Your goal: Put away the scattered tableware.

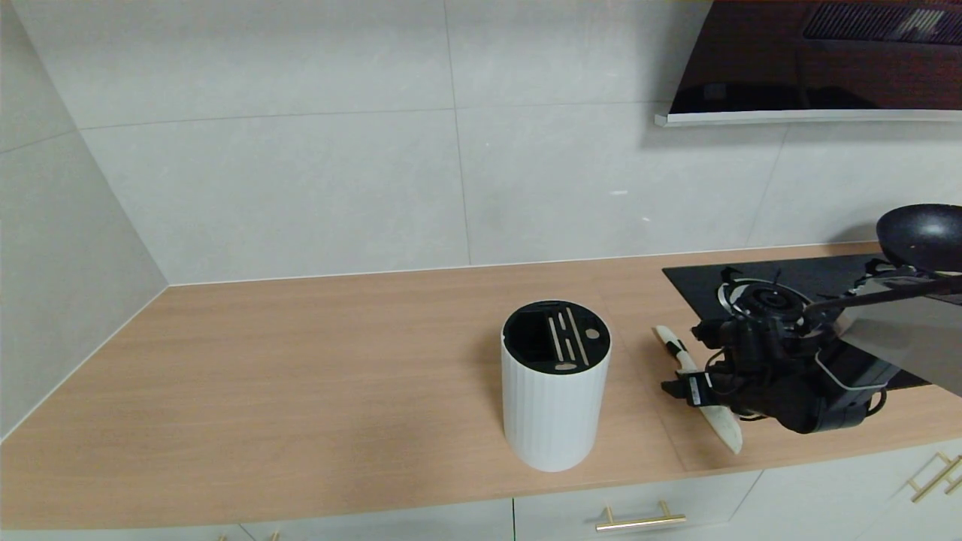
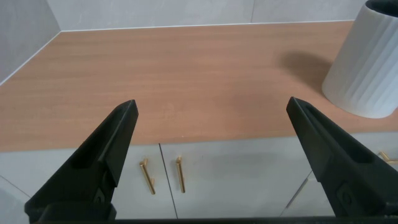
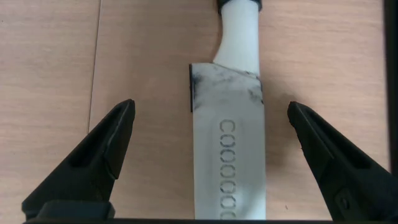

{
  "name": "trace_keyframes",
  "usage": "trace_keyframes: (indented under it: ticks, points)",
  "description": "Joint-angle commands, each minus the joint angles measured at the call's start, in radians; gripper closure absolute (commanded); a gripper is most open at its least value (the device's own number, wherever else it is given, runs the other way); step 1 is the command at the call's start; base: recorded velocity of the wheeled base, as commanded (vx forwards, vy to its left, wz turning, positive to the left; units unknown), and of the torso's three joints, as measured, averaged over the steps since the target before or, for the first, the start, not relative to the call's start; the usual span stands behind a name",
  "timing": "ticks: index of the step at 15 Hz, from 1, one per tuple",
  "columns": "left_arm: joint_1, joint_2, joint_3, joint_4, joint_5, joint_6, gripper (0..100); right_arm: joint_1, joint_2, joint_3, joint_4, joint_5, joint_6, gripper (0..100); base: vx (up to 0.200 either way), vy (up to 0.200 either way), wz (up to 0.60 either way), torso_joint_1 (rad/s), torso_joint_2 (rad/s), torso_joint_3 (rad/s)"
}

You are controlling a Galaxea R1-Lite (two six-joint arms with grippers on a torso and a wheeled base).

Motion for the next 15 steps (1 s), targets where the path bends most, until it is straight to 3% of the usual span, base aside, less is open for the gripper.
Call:
trace_keyframes:
  ticks: [1, 5, 6, 15]
  points:
    - [0.000, 0.001, 0.000, 0.000, 0.000, 0.000, 0, -0.007, 0.006, -0.006, 0.000, -0.003, -0.001, 0, 0.000, 0.000, 0.00, 0.000, 0.00, 0.000]
    - [0.000, 0.001, 0.000, 0.000, 0.000, 0.000, 0, -0.014, 0.026, -0.018, -0.002, -0.003, -0.001, 0, 0.000, 0.000, 0.00, 0.000, 0.00, 0.000]
    - [0.000, 0.001, 0.000, 0.000, 0.000, 0.000, 0, -0.014, 0.026, -0.018, 0.000, -0.003, -0.001, 100, 0.000, 0.000, 0.00, 0.000, 0.00, 0.000]
    - [0.000, 0.001, 0.000, 0.000, 0.000, 0.000, 0, -0.013, -0.011, -0.012, -0.002, -0.003, 0.002, 100, 0.000, 0.000, 0.00, 0.000, 0.00, 0.000]
